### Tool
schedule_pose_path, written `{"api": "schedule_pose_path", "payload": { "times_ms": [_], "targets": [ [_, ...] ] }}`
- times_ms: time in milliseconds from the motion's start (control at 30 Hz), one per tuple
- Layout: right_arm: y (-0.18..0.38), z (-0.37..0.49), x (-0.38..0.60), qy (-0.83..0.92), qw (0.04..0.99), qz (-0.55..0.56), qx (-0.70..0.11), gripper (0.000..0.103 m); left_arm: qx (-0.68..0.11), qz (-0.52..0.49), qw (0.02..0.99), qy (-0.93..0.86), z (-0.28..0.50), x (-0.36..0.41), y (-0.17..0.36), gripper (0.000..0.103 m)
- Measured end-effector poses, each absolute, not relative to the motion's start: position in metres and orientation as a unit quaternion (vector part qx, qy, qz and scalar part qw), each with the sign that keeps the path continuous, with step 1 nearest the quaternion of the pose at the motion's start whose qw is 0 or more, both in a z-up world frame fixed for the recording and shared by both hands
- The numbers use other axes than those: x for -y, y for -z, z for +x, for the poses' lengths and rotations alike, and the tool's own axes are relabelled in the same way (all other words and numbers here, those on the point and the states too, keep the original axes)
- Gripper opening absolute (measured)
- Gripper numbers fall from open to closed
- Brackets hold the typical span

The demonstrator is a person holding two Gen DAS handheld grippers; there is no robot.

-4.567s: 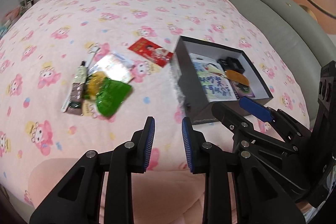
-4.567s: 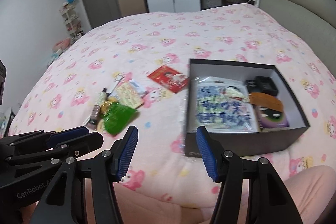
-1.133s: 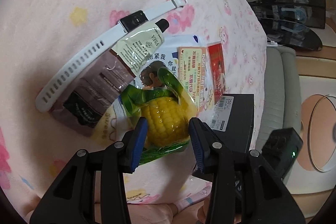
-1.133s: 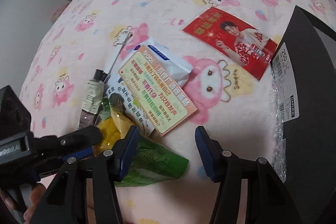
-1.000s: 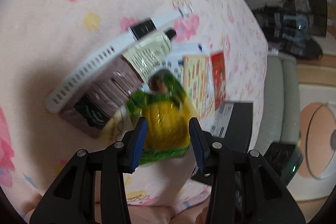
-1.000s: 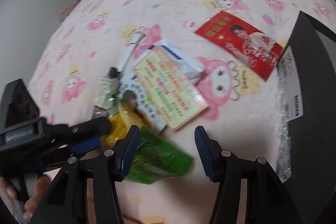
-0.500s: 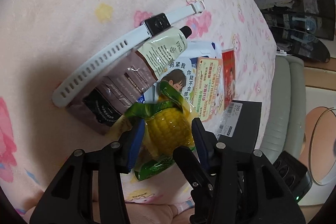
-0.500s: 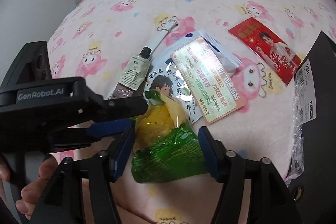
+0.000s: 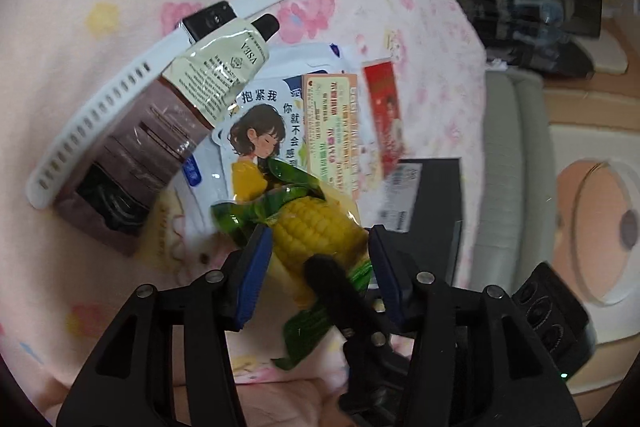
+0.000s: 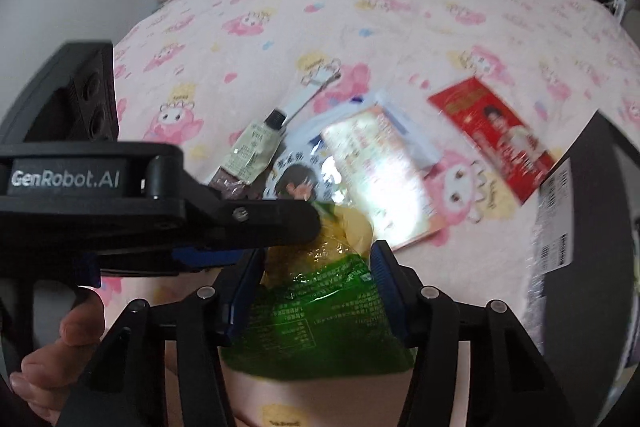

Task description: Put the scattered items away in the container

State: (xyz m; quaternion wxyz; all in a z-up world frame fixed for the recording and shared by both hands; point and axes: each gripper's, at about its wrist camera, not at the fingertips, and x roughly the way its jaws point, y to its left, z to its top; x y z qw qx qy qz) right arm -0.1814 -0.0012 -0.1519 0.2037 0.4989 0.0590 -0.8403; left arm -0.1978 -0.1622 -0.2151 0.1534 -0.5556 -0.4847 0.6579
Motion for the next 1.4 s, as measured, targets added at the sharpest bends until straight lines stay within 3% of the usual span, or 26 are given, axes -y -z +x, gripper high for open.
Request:
{"api": "schedule_pose_path", "payload": {
  "times_ms": [200, 267, 367, 567, 633, 800, 933, 1100, 1300, 1400],
  "targets": [
    [0.153, -0.183, -0.002, 0.856, 0.168, 0.477, -0.109, 0.036, 0.5, -0.546, 0.146, -0.656, -0.195, 0.172, 0.215, 0.049],
    [0.147, -0.179, 0.002, 0.863, 0.173, 0.457, -0.128, 0.021, 0.486, -0.551, 0.154, -0.661, -0.196, 0.167, 0.212, 0.049],
    [0.143, -0.175, 0.009, 0.864, 0.187, 0.445, -0.143, 0.017, 0.469, -0.564, 0.145, -0.664, -0.197, 0.164, 0.213, 0.05],
    [0.145, -0.179, -0.024, 0.864, 0.155, 0.477, -0.048, 0.018, 0.467, -0.566, 0.138, -0.665, -0.193, 0.167, 0.212, 0.049],
    [0.14, -0.179, -0.041, 0.869, 0.128, 0.478, -0.009, 0.018, 0.461, -0.567, 0.139, -0.669, -0.193, 0.166, 0.211, 0.04],
    [0.156, -0.188, -0.043, 0.857, 0.068, 0.508, -0.048, 0.018, 0.44, -0.581, 0.145, -0.669, -0.194, 0.156, 0.212, 0.03],
    [0.181, -0.202, -0.041, 0.835, 0.071, 0.544, -0.04, 0.019, 0.423, -0.593, 0.149, -0.669, -0.194, 0.149, 0.213, 0.03],
    [0.186, -0.213, -0.055, 0.816, 0.113, 0.566, 0.036, 0.018, 0.413, -0.601, 0.152, -0.667, -0.195, 0.144, 0.216, 0.032],
    [0.172, -0.204, -0.053, 0.807, 0.176, 0.558, 0.084, 0.018, 0.488, -0.567, 0.15, -0.646, -0.189, 0.17, 0.22, 0.032],
    [0.167, -0.198, -0.042, 0.806, 0.193, 0.555, 0.075, 0.018, 0.497, -0.551, 0.135, -0.656, -0.183, 0.18, 0.216, 0.043]
  ]
}}
